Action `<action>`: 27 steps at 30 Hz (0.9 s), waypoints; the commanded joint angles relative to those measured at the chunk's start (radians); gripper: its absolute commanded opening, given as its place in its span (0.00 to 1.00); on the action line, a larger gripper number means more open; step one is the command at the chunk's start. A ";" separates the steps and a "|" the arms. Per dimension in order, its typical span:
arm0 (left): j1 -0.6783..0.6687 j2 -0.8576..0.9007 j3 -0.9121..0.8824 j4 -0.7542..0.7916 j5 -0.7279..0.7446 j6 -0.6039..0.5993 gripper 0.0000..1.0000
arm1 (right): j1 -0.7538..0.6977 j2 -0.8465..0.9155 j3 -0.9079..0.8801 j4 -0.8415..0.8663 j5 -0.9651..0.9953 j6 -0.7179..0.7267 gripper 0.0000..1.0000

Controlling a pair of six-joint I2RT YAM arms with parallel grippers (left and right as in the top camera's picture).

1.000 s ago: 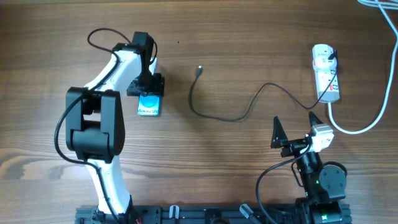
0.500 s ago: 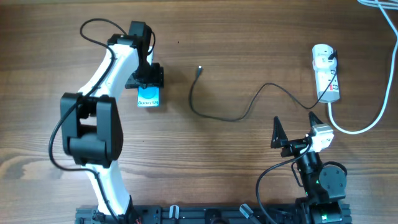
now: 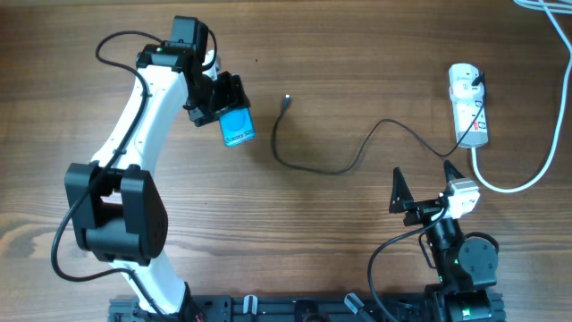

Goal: Plug charger to phone and switch on socket
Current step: 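Lift the phone with the left gripper and tilt it upright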

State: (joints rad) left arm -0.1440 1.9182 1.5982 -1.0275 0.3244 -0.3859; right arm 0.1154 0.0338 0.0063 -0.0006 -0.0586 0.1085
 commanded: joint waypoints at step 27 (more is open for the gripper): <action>-0.002 -0.034 0.025 0.001 0.682 -0.473 0.55 | 0.005 0.002 -0.001 0.002 0.014 -0.003 0.99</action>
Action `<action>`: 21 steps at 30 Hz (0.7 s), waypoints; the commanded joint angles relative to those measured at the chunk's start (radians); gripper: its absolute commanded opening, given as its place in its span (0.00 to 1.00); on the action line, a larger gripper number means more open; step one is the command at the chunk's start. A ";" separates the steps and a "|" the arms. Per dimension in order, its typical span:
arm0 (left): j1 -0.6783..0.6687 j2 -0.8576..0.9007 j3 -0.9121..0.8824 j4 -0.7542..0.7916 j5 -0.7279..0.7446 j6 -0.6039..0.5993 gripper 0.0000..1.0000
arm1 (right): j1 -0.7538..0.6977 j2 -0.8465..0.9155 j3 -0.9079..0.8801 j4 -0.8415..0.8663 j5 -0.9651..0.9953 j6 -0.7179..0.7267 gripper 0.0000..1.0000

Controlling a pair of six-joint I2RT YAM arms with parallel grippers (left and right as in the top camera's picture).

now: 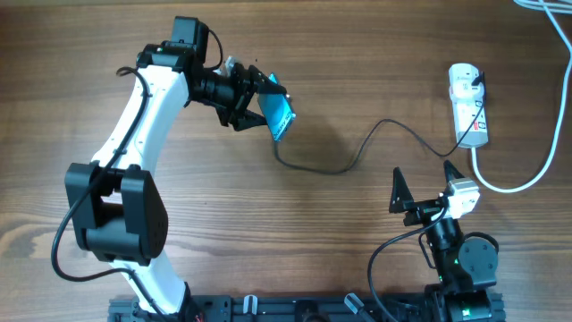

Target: Plug charger to phone and switch on socket

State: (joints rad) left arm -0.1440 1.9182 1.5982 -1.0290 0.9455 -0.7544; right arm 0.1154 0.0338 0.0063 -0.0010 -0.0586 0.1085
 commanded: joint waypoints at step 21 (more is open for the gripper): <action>-0.002 -0.034 0.025 0.003 0.211 -0.335 0.52 | 0.005 0.002 -0.001 0.003 0.014 -0.003 1.00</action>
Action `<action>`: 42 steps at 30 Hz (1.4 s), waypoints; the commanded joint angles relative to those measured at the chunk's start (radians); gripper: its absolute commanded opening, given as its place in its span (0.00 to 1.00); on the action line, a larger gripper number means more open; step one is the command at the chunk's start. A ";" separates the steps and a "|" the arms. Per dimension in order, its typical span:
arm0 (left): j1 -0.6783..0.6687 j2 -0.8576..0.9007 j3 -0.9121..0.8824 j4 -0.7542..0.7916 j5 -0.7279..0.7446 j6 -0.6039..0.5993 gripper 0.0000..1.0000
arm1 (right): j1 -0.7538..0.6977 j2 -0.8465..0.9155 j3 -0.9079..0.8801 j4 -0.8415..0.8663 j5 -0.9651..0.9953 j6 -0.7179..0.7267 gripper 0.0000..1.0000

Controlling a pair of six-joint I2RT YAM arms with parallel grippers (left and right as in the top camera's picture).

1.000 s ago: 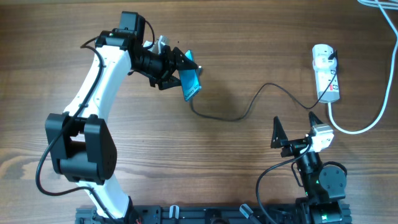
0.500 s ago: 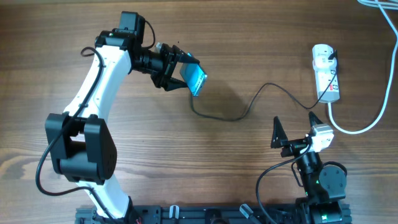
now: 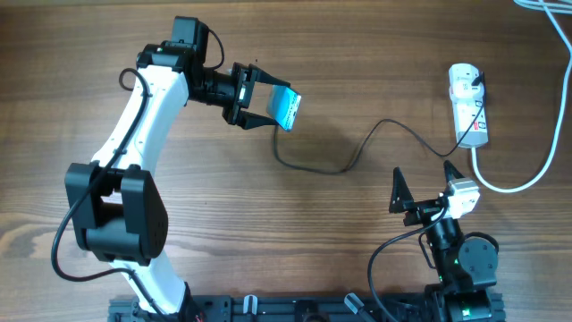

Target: Plug charger to phone and switch on socket

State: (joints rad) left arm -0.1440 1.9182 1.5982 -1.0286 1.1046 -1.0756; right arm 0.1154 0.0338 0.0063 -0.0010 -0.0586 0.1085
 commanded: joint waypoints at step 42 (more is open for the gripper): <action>-0.002 -0.034 0.025 0.002 0.051 -0.009 0.53 | 0.005 0.002 -0.001 0.003 0.014 -0.003 1.00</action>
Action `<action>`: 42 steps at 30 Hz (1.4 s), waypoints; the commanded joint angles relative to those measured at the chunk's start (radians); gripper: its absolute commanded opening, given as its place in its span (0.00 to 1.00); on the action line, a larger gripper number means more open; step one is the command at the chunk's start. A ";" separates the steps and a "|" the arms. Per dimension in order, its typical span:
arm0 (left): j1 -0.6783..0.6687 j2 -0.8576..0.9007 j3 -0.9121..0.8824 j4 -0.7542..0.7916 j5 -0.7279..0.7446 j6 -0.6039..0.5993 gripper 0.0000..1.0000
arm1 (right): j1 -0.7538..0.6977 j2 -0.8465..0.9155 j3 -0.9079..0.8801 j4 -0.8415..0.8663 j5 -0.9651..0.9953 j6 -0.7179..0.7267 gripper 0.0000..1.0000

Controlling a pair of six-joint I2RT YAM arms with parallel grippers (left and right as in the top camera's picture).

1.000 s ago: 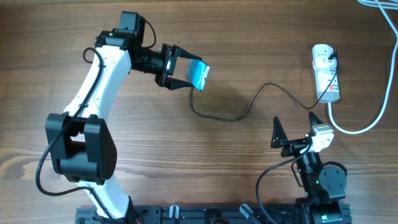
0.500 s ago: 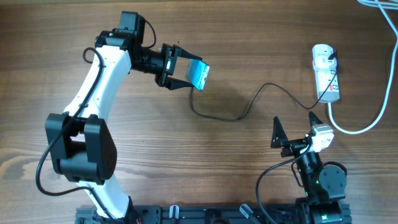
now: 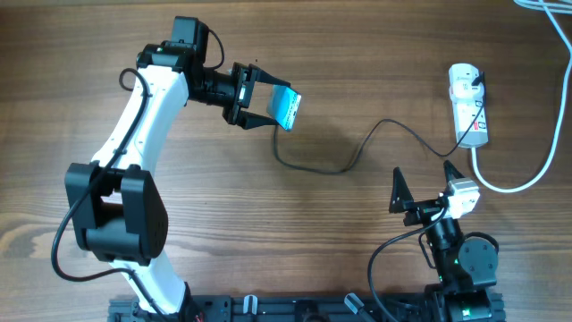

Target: Plug charger to phone and switch on socket

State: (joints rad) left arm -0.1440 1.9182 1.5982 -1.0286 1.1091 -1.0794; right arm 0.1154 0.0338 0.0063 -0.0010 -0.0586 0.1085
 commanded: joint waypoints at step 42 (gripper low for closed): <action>-0.002 -0.034 0.025 0.105 -0.851 0.691 0.52 | 0.005 0.002 -0.001 0.003 0.014 -0.003 1.00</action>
State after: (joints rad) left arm -0.1440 1.9182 1.5982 -0.9451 0.3092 -0.5808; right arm 0.1154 0.0338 0.0063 -0.0010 -0.0586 0.1081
